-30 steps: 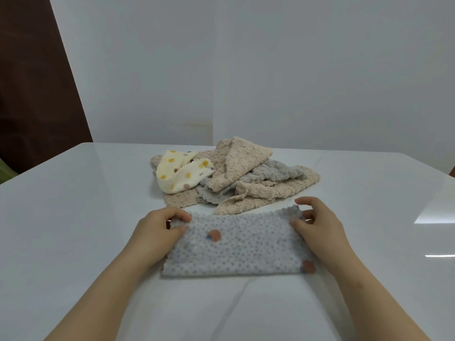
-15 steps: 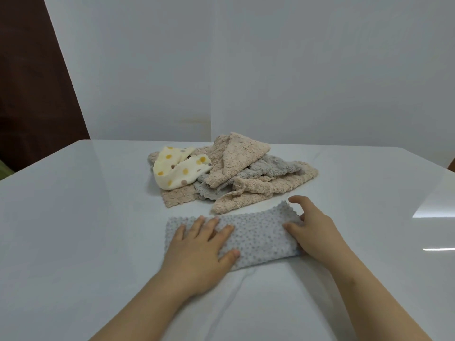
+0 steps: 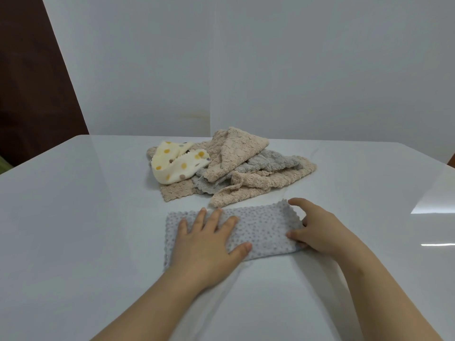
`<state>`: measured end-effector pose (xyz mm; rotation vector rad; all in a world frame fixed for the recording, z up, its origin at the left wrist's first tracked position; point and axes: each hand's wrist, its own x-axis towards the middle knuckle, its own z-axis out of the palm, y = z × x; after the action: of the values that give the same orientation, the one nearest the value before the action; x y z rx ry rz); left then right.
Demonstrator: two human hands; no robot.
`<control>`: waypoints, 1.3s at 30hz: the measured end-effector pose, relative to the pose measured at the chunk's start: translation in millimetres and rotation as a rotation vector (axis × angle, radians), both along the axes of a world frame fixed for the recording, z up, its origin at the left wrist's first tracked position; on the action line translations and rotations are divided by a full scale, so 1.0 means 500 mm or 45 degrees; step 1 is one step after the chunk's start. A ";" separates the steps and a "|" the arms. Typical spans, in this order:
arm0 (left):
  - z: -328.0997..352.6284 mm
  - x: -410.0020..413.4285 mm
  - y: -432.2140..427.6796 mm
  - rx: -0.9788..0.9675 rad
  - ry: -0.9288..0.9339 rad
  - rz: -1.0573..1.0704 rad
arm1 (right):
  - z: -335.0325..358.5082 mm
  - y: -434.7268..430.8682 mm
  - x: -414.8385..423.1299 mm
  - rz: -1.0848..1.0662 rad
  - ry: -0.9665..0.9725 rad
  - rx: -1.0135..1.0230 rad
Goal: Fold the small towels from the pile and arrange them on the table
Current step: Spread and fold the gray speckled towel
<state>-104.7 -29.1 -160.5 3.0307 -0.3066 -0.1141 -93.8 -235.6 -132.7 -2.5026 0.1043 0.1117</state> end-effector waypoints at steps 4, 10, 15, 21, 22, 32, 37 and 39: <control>0.000 -0.001 0.002 -0.004 -0.018 0.018 | 0.007 -0.005 -0.003 0.014 0.085 0.051; -0.008 0.001 -0.020 0.041 0.047 0.011 | 0.012 -0.003 -0.004 0.073 0.068 -0.041; 0.001 -0.009 -0.031 -0.044 -0.044 -0.020 | 0.001 -0.016 0.005 -0.121 -0.097 0.076; -0.004 0.000 0.008 -0.024 0.035 0.009 | -0.009 -0.023 0.019 -0.410 -0.281 0.529; -0.006 0.000 0.007 -0.022 0.052 0.009 | -0.010 -0.020 0.021 -0.453 -0.271 0.671; 0.003 -0.001 0.030 -0.092 0.010 0.031 | -0.009 0.052 0.014 -0.464 -0.487 1.285; -0.007 0.000 0.033 -0.070 0.064 0.036 | 0.001 0.112 0.003 -0.312 -0.625 1.267; 0.000 0.002 0.031 -0.122 0.023 0.042 | 0.003 0.136 -0.001 -0.267 -0.705 1.236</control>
<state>-103.6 -13.5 -160.6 2.9366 -0.2531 -0.1202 -94.1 -167.6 -131.2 -1.4694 0.0585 -0.5001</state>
